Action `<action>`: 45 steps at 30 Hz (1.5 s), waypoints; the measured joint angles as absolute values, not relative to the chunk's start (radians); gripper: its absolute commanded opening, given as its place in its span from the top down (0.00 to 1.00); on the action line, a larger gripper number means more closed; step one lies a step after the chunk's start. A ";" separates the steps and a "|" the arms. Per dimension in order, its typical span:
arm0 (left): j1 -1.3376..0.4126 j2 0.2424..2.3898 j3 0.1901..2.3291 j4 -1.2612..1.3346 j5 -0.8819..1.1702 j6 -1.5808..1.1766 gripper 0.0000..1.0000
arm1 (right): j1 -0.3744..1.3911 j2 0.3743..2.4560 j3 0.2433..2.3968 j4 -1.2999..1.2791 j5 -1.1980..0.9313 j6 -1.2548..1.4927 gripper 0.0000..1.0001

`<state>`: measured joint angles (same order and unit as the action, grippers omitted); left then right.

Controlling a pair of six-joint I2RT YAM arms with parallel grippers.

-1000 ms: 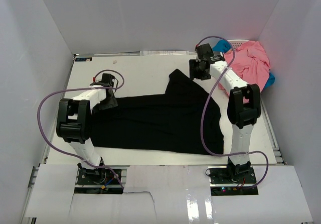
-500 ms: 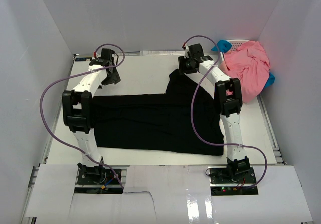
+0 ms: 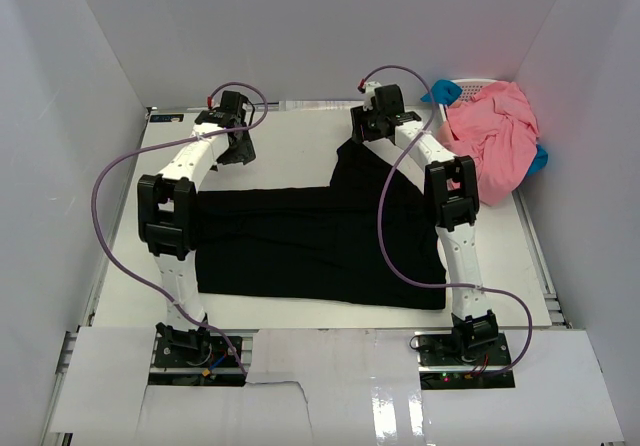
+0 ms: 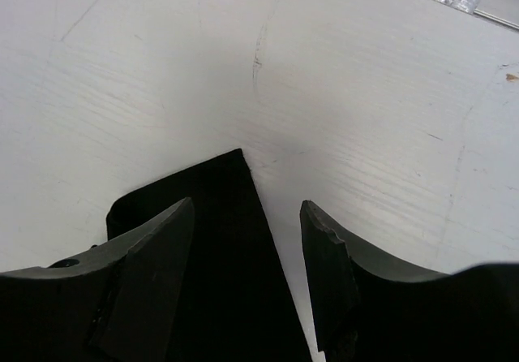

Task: Fold and stack the t-shirts
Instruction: Grap the side of the flattened tshirt furthest away from the robot with both arms

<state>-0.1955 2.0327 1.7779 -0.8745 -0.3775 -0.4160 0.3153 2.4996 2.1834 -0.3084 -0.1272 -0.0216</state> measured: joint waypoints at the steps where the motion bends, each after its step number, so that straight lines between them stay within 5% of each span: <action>1: -0.196 2.034 1.777 -0.876 -0.378 -0.415 0.15 | 0.315 2.506 2.183 -0.306 -0.127 -0.027 0.39; 27: -0.193 2.035 1.749 -0.883 -0.386 -0.408 0.16 | 0.339 2.587 2.228 -0.277 -0.156 -0.109 0.58; 30: -0.193 2.035 1.745 -0.883 -0.386 -0.408 0.16 | 0.349 2.587 2.231 -0.288 -0.159 -0.129 0.68; 34: -0.193 2.036 1.735 -0.882 -0.386 -0.408 0.16 | 0.361 2.596 2.258 -0.327 -0.160 -0.154 0.92; 45: -0.187 2.037 1.721 -0.881 -0.405 -0.407 0.15 | 0.347 2.578 2.239 -0.334 -0.092 -0.108 0.92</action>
<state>-0.1867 2.0369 1.7206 -0.8810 -0.4049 -0.4068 0.3466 2.5782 2.2387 -0.3340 -0.0917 -0.1078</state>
